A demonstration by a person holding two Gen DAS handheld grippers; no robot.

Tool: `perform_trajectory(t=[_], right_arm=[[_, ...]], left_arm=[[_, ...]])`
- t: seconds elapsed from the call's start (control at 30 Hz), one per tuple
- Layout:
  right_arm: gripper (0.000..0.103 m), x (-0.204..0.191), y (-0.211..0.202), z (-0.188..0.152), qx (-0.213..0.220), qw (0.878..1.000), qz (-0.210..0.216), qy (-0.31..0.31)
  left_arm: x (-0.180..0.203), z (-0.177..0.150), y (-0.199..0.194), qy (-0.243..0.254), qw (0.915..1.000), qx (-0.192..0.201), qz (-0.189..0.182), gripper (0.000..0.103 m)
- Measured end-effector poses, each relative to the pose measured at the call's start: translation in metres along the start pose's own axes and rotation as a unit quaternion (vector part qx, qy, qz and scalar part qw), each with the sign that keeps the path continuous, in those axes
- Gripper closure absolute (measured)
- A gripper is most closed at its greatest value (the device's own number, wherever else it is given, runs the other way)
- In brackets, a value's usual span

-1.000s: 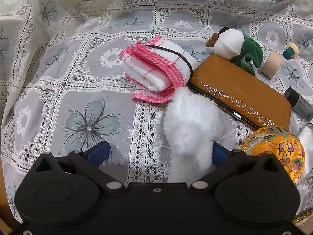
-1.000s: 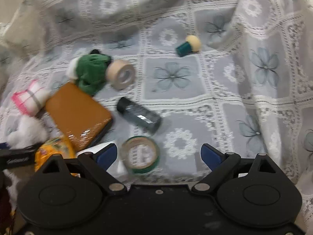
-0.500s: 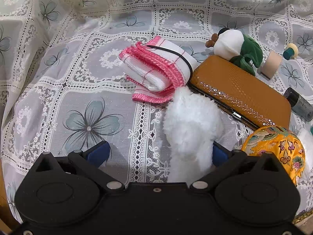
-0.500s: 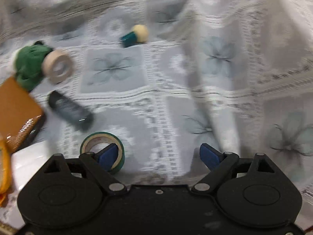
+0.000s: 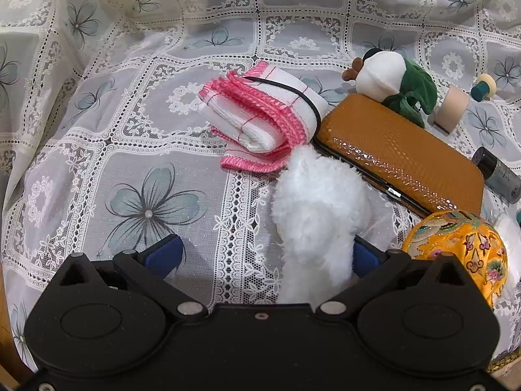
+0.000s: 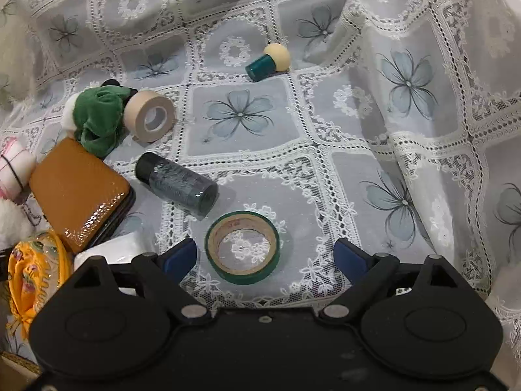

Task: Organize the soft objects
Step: 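Close the left tool on the teddy bear while the right tool grasps the green tape roll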

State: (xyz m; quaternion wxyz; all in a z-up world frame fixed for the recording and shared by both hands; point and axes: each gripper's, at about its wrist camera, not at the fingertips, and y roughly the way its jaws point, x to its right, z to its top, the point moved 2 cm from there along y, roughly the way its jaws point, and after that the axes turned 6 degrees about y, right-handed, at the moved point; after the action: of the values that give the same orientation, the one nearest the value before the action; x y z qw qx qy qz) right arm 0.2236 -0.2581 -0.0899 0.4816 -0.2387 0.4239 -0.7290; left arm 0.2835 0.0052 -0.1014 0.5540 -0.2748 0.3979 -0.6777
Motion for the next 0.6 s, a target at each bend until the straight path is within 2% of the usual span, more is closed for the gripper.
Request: perform_trajectory(t=[0.1,0.43,0.53,0.6], right_arm=[[0.012,-0.001,0.002,0.001,-0.002,1.000,0.015,0.003],[0.013,-0.005,0.005,-0.005,0.003,1.000,0.009,-0.011],[0.020,-0.006,0.005,-0.006,0.008,1.000,0.005,-0.014],[0.031,-0.005,0.004,-0.006,0.013,1.000,0.002,-0.016]], left_arm=[[0.000,0.001,-0.001,-0.002,1.0000,0.000,-0.001,0.002],[0.013,0.006,-0.012,0.040,0.9986,0.030,0.018,0.004],[0.013,0.010,-0.012,0.041,0.9983,0.036,0.018,0.004],[0.012,0.012,-0.012,0.037,0.9984,0.039,0.017,0.004]])
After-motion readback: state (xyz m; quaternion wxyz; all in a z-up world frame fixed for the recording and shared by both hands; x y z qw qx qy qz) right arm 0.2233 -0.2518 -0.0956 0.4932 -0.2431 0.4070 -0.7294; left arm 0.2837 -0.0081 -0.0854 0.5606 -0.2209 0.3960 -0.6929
